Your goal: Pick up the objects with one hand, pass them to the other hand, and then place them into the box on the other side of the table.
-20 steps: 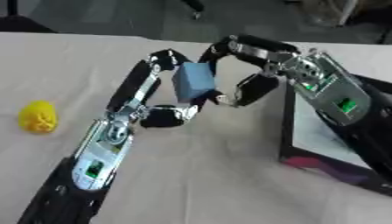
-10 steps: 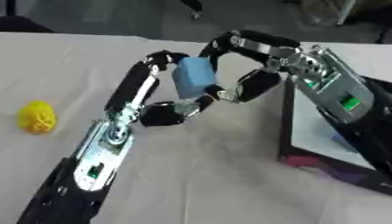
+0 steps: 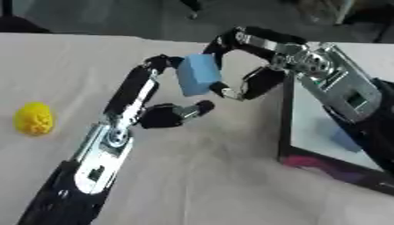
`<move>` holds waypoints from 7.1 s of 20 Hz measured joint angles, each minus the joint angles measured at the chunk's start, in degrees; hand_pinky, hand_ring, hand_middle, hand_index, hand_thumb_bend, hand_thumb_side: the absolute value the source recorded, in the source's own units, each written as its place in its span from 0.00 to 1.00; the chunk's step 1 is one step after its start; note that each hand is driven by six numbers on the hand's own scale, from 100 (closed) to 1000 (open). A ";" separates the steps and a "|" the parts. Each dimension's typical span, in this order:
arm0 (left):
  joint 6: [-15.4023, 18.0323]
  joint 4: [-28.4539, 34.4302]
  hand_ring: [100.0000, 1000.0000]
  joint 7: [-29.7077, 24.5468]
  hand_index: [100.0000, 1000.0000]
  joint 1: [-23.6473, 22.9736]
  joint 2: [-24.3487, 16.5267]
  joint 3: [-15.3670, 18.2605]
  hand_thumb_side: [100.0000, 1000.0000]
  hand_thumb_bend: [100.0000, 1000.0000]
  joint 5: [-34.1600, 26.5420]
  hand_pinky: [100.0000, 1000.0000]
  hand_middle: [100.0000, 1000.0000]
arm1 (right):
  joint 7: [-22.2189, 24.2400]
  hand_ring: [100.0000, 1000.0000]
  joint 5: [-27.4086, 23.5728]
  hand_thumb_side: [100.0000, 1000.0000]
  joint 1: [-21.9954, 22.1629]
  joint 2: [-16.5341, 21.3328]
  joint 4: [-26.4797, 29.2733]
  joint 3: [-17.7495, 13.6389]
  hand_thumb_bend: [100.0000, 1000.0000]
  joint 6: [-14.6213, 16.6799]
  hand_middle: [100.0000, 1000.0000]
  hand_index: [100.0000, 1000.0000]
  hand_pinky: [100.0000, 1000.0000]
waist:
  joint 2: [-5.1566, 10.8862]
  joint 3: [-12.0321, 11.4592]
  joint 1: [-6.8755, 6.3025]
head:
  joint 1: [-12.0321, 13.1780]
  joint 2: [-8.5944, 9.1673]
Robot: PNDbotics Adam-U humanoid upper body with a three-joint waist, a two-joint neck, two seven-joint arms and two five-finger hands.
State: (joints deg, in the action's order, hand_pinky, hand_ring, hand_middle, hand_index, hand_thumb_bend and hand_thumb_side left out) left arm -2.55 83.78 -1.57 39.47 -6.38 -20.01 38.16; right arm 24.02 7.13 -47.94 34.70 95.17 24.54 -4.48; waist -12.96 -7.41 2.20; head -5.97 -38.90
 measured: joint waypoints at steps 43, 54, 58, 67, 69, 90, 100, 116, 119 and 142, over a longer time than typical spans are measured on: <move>-1.33 0.05 0.81 2.61 0.81 -1.14 -4.17 2.19 0.54 0.63 -1.27 0.79 0.66 | -14.58 1.00 0.41 0.44 31.22 19.99 0.50 -20.67 0.31 0.98 0.93 0.94 0.96 | 0.02 2.07 -0.34 | -1.03 -1.19; -1.32 0.09 0.82 2.82 0.81 -1.14 -4.17 2.26 0.53 0.62 -1.31 0.79 0.66 | -16.59 1.00 -0.88 0.38 30.80 19.52 -0.13 -21.57 0.11 0.40 0.92 0.92 0.96 | 0.02 2.02 -0.34 | -0.65 -1.20; -1.56 0.33 0.82 2.88 0.81 -1.14 -4.54 2.69 0.50 0.55 -1.38 0.79 0.66 | -18.56 1.00 -5.96 0.48 30.74 19.23 1.45 -22.09 0.00 -1.05 0.92 0.93 0.98 | 0.02 2.00 -0.79 | 1.30 -1.27; -8.23 0.37 0.82 -1.54 0.81 0.55 -11.38 6.26 0.50 0.50 -4.49 0.80 0.68 | -19.52 1.00 -14.02 0.55 30.67 18.96 4.45 -22.34 0.00 -2.80 0.94 0.96 1.00 | 0.39 0.97 -2.43 | 5.17 -1.96; -9.58 0.38 0.83 -3.37 0.81 0.66 -14.31 6.85 0.53 0.50 -5.62 0.81 0.69 | -19.39 1.00 -14.02 0.54 30.80 18.97 4.45 -22.42 0.06 -2.72 0.93 0.95 1.00 | 0.46 0.87 -2.46 | 5.11 -2.29; -15.11 -5.68 0.84 -28.38 0.80 -0.25 -34.40 9.49 0.41 0.57 -10.30 0.83 0.73 | -21.19 1.00 -14.33 0.52 29.97 18.97 4.43 -22.64 0.07 -3.86 0.92 0.94 0.99 | 0.80 0.36 -2.84 | 6.01 -2.86; -14.76 -10.35 0.85 -37.86 0.80 0.34 -36.48 9.55 0.17 0.50 -9.03 0.83 0.74 | -21.29 1.00 -14.99 0.53 29.98 18.55 4.37 -22.64 0.06 -3.89 0.92 0.94 0.99 | 0.80 0.48 -2.84 | 7.03 -2.76; -13.76 -21.86 0.85 -40.94 0.78 4.76 -33.85 9.58 0.00 0.51 1.86 0.84 0.76 | -21.63 1.00 -14.97 0.54 30.32 17.95 4.00 -22.64 0.07 -3.78 0.91 0.93 0.99 | 0.80 1.03 -2.84 | 7.63 -2.22; -13.43 -23.98 0.85 -40.77 0.76 5.86 -32.81 9.58 0.00 0.50 4.18 0.84 0.76 | -21.64 1.00 -14.82 0.54 30.37 17.77 3.77 -22.64 0.07 -3.77 0.91 0.93 0.99 | 0.80 1.08 -2.83 | 7.82 -2.15; -11.91 -25.79 0.79 -42.43 0.50 6.73 -30.92 10.33 0.00 0.18 5.18 0.81 0.65 | -22.07 1.00 -13.86 0.54 30.88 17.35 2.96 -22.63 0.10 -3.70 0.91 0.93 0.99 | 0.80 1.31 -2.83 | 8.15 -2.03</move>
State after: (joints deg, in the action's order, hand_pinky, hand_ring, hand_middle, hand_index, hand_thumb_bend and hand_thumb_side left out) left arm -14.46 57.99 -44.00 46.20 -37.30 -9.68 43.34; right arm 1.94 -6.73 -17.06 52.05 98.13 1.91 -8.18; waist -12.16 -6.10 -0.64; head 2.18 -40.94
